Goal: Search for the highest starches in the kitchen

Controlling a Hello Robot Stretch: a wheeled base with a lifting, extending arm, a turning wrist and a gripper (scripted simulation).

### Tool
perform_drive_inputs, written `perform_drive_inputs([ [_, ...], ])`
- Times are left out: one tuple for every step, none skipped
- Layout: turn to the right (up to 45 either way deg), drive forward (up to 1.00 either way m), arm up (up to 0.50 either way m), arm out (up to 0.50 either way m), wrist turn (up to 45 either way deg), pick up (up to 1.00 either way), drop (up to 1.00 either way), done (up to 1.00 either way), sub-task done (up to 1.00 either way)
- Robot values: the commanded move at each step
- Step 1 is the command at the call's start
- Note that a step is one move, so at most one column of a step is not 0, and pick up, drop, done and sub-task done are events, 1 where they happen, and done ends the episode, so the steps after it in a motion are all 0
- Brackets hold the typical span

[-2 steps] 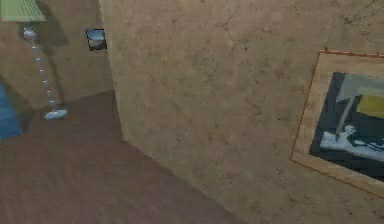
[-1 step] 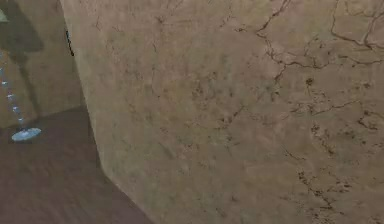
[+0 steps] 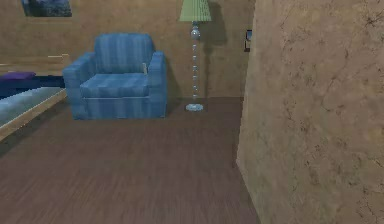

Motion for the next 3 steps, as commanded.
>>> perform_drive_inputs([
  [0.0,1.0,0.0,0.0,0.0,0.0,0.0,0.0,0.0],
  [0.0,1.0,0.0,0.0,0.0,0.0,0.0,0.0,0.0],
  [45.0,0.0,0.0,0.0,0.0,0.0,0.0,0.0,0.0],
])
